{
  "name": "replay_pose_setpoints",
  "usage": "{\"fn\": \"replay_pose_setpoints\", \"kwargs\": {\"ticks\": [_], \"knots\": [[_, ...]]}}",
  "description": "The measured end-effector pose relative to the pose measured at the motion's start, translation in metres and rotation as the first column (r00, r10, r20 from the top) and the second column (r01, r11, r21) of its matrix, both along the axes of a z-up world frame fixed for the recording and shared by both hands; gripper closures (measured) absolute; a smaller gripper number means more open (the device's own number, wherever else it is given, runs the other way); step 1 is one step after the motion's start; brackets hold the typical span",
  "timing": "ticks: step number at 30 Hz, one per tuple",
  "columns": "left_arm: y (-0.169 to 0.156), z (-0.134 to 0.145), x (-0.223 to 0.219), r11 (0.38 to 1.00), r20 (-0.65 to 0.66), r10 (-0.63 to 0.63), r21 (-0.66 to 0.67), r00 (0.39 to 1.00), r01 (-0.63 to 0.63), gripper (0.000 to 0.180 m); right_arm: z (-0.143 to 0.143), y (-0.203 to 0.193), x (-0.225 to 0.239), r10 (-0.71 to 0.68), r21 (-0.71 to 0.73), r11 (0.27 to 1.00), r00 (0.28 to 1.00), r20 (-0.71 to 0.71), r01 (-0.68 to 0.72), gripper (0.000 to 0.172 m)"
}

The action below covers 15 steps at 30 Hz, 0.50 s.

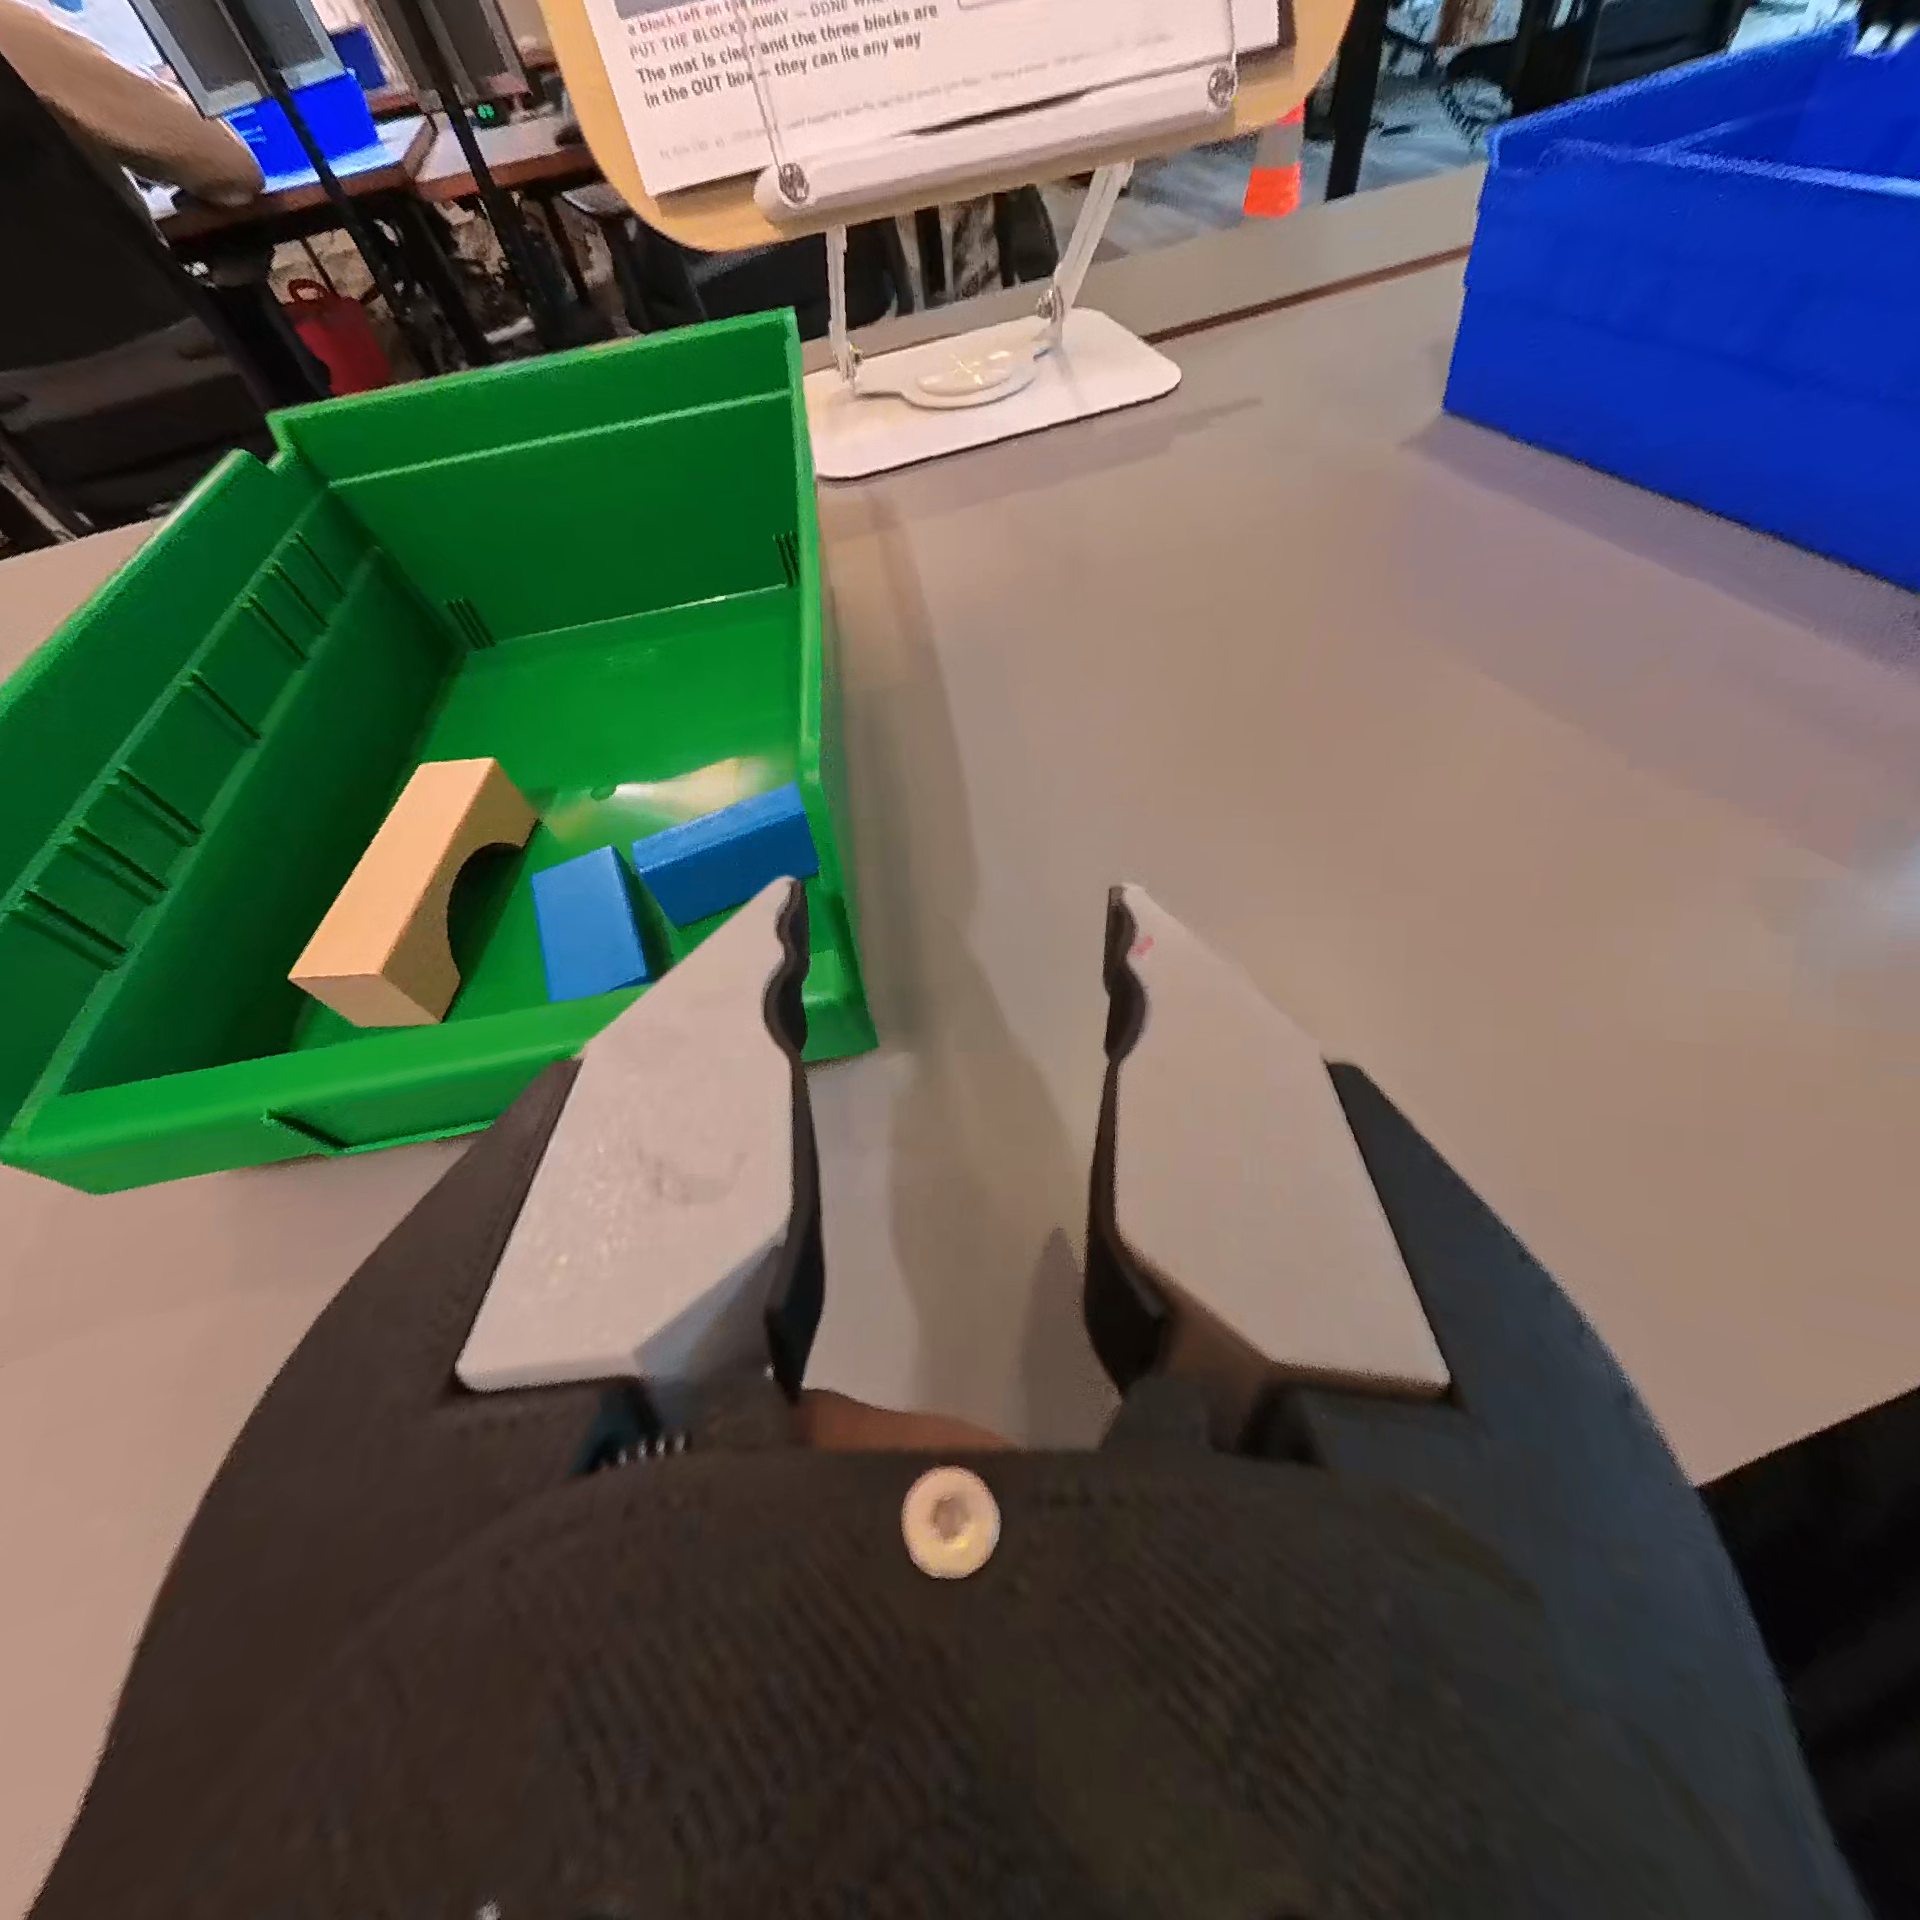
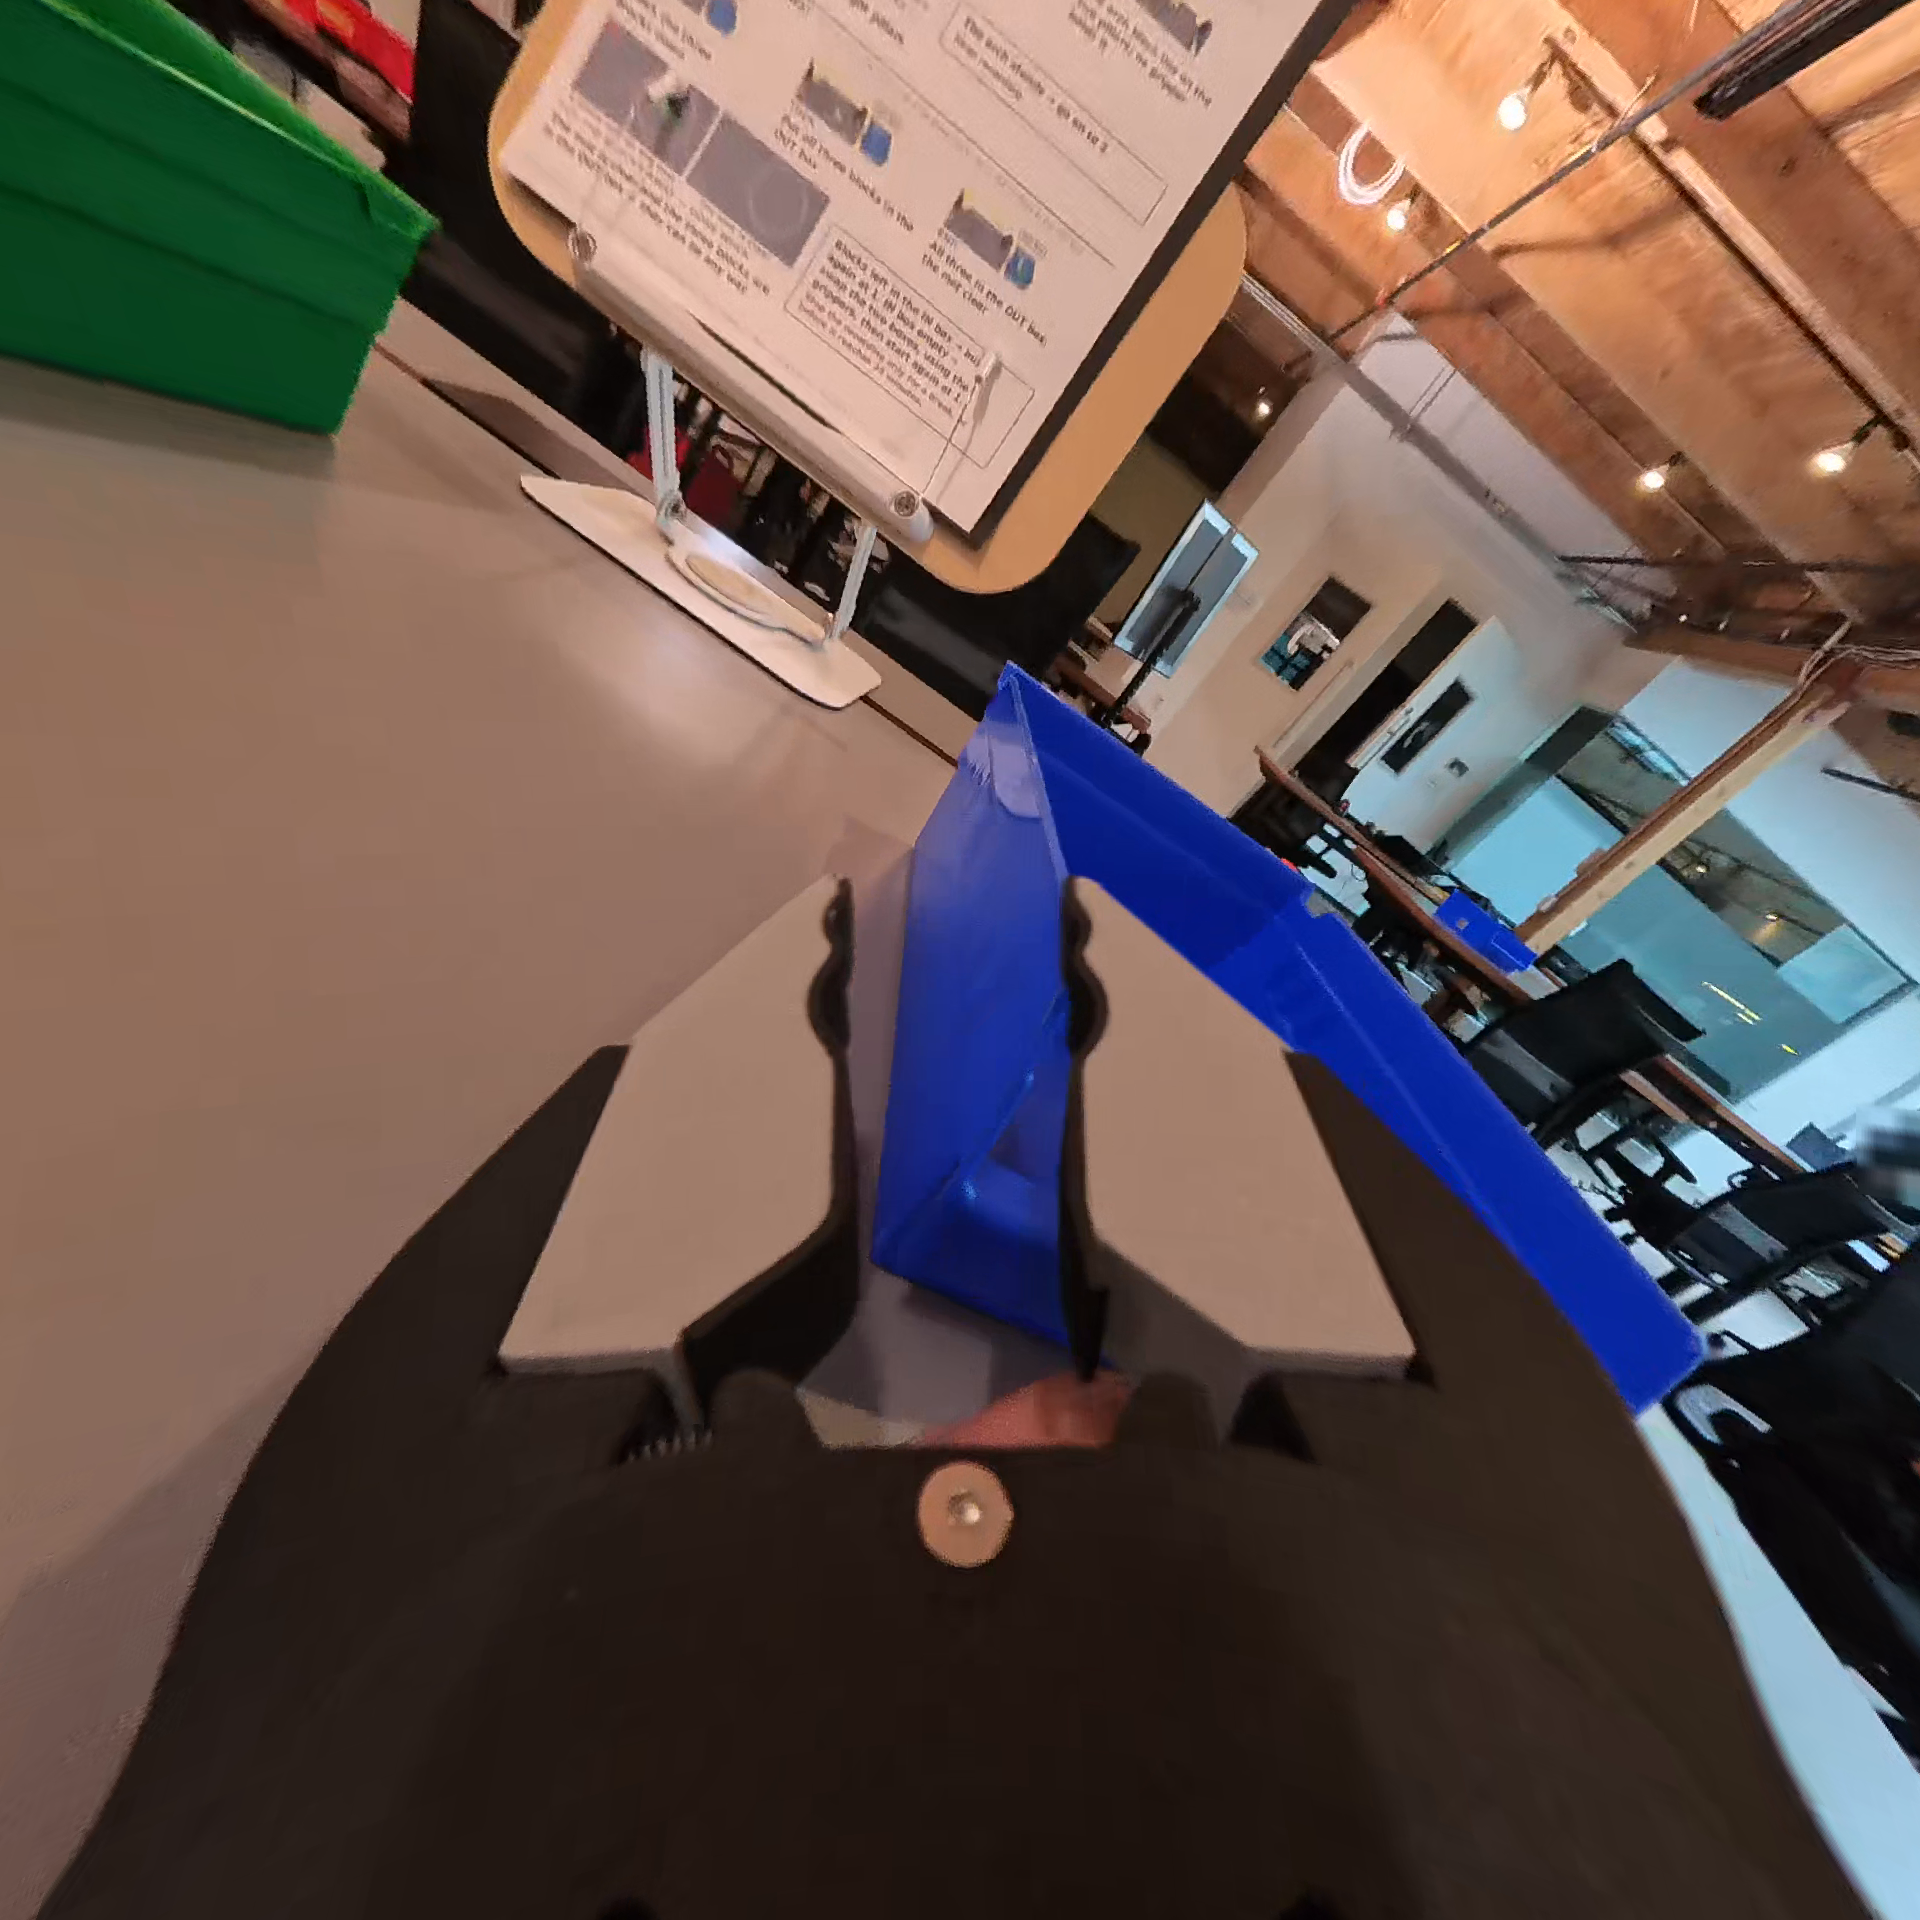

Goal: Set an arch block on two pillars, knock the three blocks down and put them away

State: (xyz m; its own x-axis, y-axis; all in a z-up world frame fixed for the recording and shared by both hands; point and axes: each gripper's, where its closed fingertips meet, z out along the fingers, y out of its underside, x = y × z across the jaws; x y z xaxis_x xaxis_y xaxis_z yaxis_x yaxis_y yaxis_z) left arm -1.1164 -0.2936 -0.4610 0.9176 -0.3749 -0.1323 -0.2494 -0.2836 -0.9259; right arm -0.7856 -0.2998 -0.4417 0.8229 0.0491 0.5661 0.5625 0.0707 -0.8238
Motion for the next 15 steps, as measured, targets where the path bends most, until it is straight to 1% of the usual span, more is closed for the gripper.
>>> {"fn": "replay_pose_setpoints", "kwargs": {"ticks": [2,4,6,7,11,13,15], "knots": [[-0.002,-0.009,-0.001,0.999,-0.026,-0.018,-0.043,1.000,0.016,0.123,-0.001,0.001,0.003,0.021,-0.020,1.000,0.999,-0.026,-0.021,0.131],[-0.006,-0.022,-0.007,0.989,-0.050,-0.058,-0.141,0.997,0.050,0.121,-0.001,0.002,0.008,0.026,-0.036,0.999,0.997,-0.075,-0.029,0.135],[-0.007,-0.024,-0.021,0.981,-0.032,-0.043,-0.189,0.999,0.036,0.118,-0.001,0.003,0.012,0.037,-0.052,0.998,0.992,-0.124,-0.044,0.123],[-0.008,-0.023,-0.028,0.979,-0.015,-0.040,-0.203,0.999,0.036,0.116,-0.001,0.003,0.013,0.047,-0.062,0.997,0.989,-0.141,-0.056,0.121],[-0.013,-0.019,-0.045,0.974,0.007,-0.044,-0.224,0.999,0.045,0.111,-0.002,0.005,0.017,0.047,-0.083,0.995,0.982,-0.185,-0.063,0.127],[-0.011,-0.017,-0.041,0.977,0.024,-0.052,-0.204,0.998,0.055,0.114,-0.004,0.006,0.018,0.042,-0.094,0.994,0.981,-0.192,-0.061,0.127],[-0.006,-0.017,-0.036,0.982,0.010,-0.046,-0.181,0.999,0.047,0.117,-0.002,0.006,0.018,0.048,-0.086,0.994,0.980,-0.195,-0.066,0.129]]}}
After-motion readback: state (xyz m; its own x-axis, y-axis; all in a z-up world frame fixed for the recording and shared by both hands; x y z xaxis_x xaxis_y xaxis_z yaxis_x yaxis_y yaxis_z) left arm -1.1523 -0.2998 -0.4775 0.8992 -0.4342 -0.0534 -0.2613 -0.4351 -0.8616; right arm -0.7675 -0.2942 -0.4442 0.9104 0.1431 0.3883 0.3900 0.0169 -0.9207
